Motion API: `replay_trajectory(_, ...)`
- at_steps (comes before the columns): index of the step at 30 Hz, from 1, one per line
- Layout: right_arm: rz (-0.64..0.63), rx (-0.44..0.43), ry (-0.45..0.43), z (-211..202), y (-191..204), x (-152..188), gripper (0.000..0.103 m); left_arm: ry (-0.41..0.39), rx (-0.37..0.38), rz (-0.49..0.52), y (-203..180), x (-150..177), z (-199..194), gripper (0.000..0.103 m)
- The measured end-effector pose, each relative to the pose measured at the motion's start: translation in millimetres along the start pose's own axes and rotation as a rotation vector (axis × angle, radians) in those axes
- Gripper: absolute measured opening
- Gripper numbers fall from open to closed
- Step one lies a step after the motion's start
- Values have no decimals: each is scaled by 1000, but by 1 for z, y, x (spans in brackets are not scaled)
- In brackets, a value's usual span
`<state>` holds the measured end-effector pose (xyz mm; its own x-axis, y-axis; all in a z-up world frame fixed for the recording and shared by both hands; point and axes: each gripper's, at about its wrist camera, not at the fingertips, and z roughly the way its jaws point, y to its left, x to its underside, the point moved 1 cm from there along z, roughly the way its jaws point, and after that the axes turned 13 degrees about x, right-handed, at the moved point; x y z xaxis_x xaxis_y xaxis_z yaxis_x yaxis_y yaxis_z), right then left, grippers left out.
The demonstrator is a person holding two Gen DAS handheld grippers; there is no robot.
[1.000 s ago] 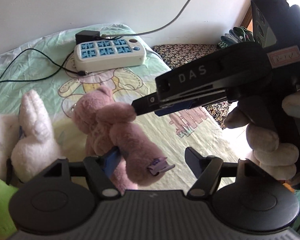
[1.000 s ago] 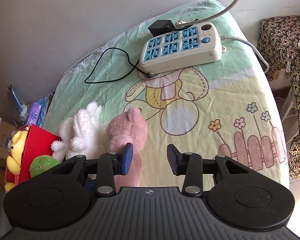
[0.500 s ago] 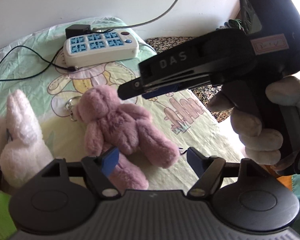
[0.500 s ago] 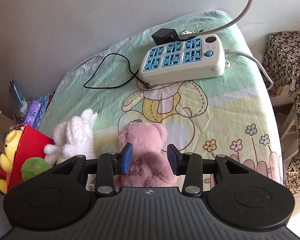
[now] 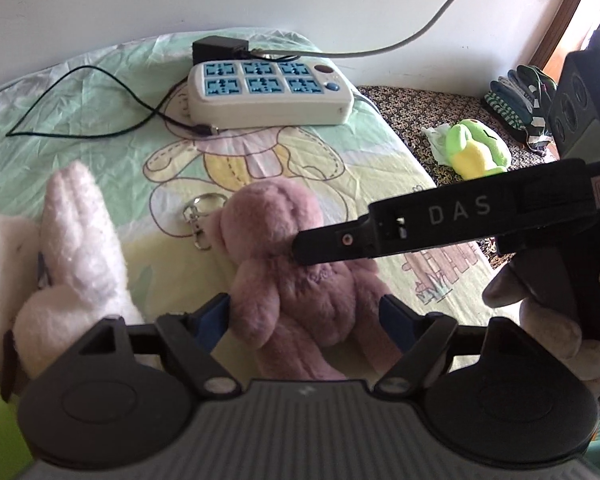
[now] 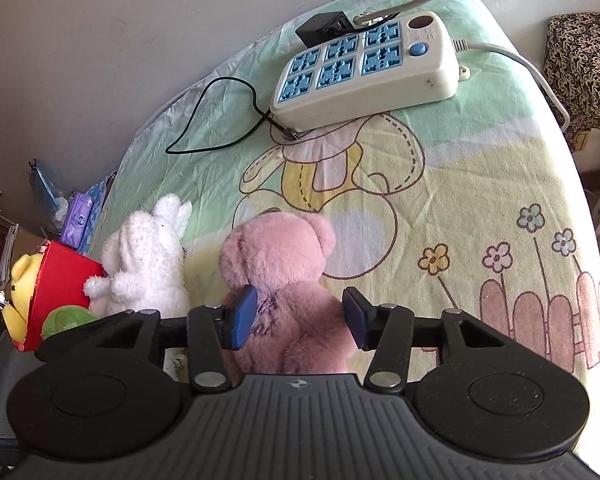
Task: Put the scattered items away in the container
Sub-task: 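Close the right gripper on the pink teddy bear's body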
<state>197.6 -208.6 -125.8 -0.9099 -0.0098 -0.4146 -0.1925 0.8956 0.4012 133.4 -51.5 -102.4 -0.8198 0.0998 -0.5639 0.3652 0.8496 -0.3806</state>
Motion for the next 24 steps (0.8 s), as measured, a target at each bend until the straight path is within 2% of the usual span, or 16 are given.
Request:
replay_trajectory(2, 36, -22, 9, 5, -4, 0, 58, 6, -3, 7, -1, 1, 4, 84)
replay_trajectory(6, 30, -30, -2, 6, -2, 3, 57, 0, 12, -11, 1, 0, 4, 81)
replay_trajectory(11, 48, -34, 19, -2, -5, 14, 51, 20, 50, -42, 2, 4, -7, 68)
replay_trajectory(14, 48, -30, 51, -12, -3, 29, 50, 46, 90, -54, 1, 16, -19, 64)
replay_trajectory(19, 44, -47, 130, -30, 5, 68, 48, 119, 145, -39, -9, 47, -40, 62)
replay_trajectory(24, 58, -53, 165, -40, 7, 102, 50, 156, 131, 44, -23, 70, -47, 63)
